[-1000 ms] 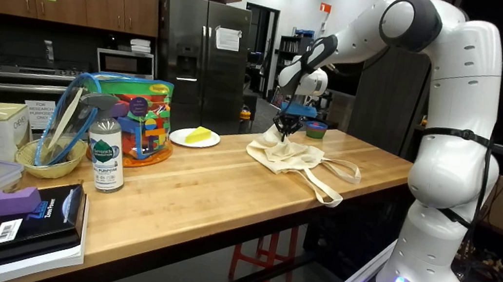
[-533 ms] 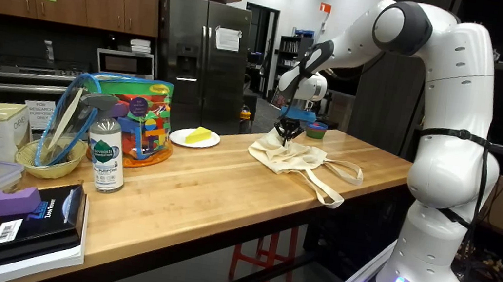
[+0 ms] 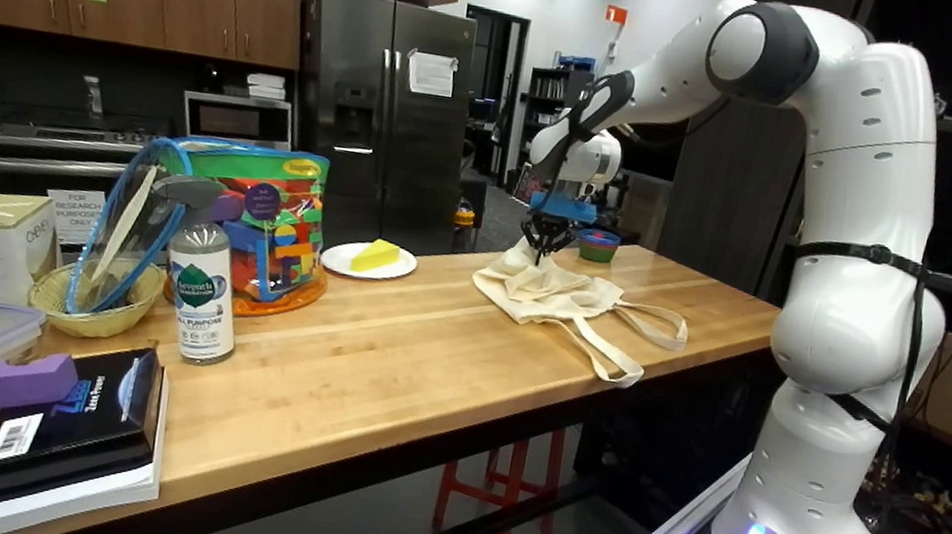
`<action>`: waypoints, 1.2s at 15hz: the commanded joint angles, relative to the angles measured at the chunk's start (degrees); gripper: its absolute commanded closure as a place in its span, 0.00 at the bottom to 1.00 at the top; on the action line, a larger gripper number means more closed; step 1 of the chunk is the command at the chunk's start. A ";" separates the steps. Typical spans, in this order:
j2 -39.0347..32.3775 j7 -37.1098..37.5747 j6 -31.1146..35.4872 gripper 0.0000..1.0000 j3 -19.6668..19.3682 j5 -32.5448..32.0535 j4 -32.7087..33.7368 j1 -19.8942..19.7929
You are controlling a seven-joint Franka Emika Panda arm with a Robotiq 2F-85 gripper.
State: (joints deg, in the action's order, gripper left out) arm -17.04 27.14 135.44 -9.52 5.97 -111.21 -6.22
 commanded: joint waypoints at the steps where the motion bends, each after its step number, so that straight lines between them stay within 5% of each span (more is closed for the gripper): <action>1: 0.46 1.85 1.86 0.99 -2.04 -0.12 0.56 -0.68; 6: -0.51 1.71 4.80 0.99 -4.20 0.06 0.03 -2.01; 13: -0.10 -8.94 15.01 0.99 -2.81 -2.66 0.88 -1.76; 18: 0.42 -14.95 14.22 0.99 0.30 -2.90 1.86 -0.51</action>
State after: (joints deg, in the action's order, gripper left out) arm -17.86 16.03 150.64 -10.98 3.57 -109.16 -7.28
